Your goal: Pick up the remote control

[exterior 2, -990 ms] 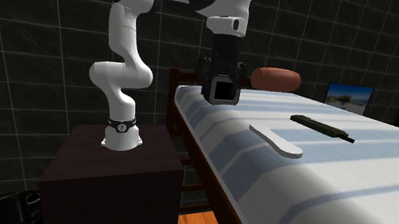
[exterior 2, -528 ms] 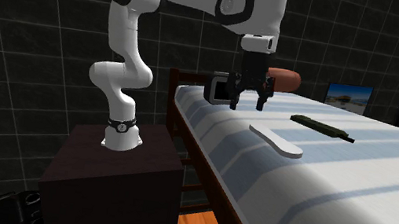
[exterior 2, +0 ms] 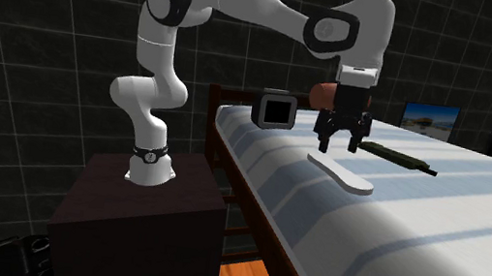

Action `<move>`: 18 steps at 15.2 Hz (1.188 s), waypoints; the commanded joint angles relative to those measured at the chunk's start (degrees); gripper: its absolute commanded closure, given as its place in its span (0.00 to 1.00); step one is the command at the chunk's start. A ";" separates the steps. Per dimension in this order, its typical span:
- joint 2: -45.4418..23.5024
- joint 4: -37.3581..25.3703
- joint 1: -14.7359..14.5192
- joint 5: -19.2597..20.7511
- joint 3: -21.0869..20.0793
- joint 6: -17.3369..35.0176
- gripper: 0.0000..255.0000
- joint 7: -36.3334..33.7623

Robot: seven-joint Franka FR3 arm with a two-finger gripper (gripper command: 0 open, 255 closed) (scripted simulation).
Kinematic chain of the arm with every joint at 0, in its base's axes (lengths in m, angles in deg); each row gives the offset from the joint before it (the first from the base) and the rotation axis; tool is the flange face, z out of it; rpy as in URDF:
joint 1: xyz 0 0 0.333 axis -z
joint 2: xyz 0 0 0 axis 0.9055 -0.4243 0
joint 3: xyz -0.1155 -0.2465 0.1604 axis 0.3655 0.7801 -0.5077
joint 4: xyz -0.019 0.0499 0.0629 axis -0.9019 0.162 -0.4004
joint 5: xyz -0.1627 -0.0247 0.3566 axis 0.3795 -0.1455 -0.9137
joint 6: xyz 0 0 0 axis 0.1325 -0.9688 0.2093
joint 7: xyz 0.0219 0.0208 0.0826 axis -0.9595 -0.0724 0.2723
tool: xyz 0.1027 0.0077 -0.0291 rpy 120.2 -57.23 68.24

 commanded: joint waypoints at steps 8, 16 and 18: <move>-2.74 2.85 -0.60 1.76 0.72 5.07 0.00 -1.26; -2.70 3.02 -0.54 1.75 0.73 5.21 1.00 -1.23; -2.71 3.03 -0.54 1.76 0.74 5.23 1.00 -1.23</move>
